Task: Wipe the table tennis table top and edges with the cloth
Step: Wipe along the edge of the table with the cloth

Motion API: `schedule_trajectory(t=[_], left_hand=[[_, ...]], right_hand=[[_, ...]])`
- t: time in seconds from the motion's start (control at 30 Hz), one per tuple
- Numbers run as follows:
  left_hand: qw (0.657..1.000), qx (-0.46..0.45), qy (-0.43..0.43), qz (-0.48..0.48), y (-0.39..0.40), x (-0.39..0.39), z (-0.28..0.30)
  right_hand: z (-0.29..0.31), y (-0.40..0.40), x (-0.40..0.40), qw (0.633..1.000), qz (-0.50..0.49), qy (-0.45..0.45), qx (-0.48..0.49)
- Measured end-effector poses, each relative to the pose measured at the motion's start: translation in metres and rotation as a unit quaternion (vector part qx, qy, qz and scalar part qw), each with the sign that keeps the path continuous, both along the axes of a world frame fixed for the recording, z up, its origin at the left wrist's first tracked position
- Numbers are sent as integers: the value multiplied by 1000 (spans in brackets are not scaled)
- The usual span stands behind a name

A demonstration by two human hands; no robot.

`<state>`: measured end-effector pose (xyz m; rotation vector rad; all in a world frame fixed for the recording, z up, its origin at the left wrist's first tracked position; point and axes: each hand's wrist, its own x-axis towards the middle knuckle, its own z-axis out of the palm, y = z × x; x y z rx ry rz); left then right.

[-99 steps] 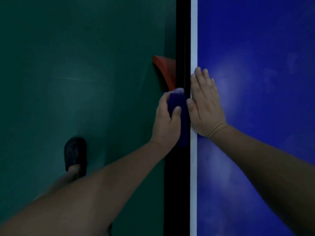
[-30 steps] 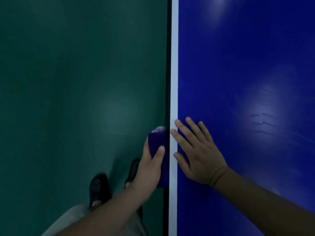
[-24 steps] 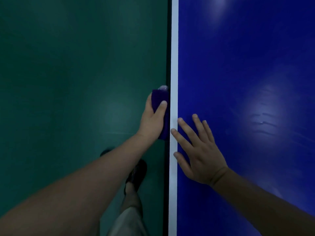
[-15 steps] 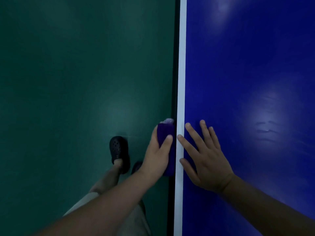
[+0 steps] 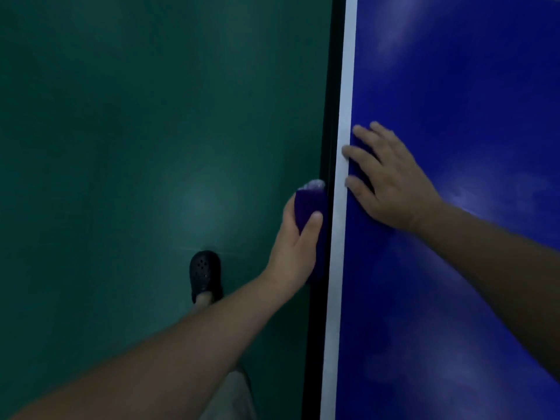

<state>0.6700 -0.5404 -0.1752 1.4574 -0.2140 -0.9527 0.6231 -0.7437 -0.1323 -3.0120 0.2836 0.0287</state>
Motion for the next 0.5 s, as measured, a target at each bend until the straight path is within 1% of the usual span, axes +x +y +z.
schedule_trajectory(t=[0.07, 0.13, 0.2, 0.3, 0.43, 0.5], left_hand=[[1000, -19, 22, -7, -2, 6, 5], [1000, -16, -8, -3, -19, 26, 6], [999, 6, -41, 6, -47, 53, 6], [998, 25, -47, 19, -81, 88, 7], [999, 18, 10, 33, -66, 71, 8], [999, 12, 46, 25, -45, 53, 20]], right_hand=[[-1, -20, 26, 1000, 6, 26, 5], [-5, -27, 40, 999, 17, 28, 22], [-8, -28, 41, 999, 21, 7, 34], [-9, -29, 42, 999, 11, -5, 47], [-7, -27, 41, 998, -1, -4, 62], [-7, -28, 40, 999, -16, -3, 40]])
